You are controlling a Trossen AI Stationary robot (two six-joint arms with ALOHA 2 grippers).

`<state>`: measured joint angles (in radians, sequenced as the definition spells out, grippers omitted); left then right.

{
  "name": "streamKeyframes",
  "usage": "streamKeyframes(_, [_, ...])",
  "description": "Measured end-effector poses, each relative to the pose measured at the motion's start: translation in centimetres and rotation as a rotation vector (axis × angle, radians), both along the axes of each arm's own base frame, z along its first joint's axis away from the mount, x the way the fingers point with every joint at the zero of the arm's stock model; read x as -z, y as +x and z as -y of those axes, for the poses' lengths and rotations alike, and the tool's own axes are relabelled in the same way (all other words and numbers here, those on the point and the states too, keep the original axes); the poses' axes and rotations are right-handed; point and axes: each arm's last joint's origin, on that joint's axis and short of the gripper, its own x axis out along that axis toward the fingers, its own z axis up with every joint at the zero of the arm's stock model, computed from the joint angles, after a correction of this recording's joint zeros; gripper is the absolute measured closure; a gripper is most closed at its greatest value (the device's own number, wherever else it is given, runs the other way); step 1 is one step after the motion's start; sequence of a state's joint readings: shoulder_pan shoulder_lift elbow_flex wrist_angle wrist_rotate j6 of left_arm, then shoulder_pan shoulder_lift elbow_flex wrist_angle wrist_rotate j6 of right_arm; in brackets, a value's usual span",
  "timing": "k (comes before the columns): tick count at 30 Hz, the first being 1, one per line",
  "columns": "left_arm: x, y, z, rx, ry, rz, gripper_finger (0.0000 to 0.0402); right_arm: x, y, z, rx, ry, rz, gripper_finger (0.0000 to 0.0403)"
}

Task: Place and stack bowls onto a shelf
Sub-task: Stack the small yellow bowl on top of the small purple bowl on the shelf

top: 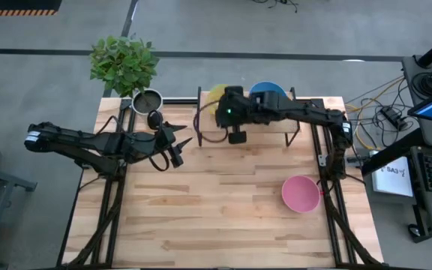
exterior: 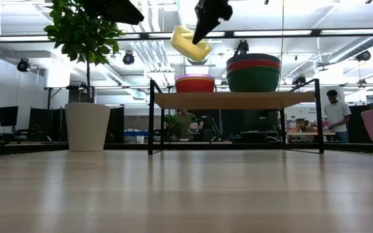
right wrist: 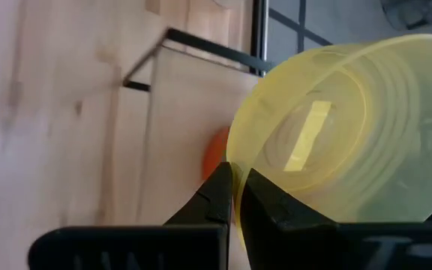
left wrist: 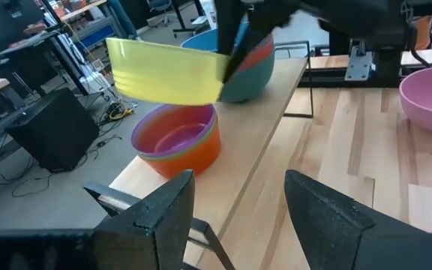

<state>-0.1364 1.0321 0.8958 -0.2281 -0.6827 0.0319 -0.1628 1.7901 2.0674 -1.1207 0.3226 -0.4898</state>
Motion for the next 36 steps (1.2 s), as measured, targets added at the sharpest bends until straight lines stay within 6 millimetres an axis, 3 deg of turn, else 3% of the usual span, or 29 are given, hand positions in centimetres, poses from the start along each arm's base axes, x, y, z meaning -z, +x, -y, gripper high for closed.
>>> streamKeyframes(10, [0.4, -1.1, -0.2, -0.025, 0.007, 0.012, 0.021, 2.0, 0.8, 2.9, -0.001, -0.015, -0.086, 0.0394])
streamKeyframes(21, [0.4, -1.6, -0.3, -0.028, 0.0, 0.029, 0.021, 3.0, 1.1, 3.9, 0.022, -0.015, -0.115, 0.0393])
streamKeyframes(36, [0.4, -1.6, -0.3, -0.027, 0.0, 0.028, 0.021, 2.8, 0.9, 4.6, 0.078, 0.007, -0.092, 0.0314])
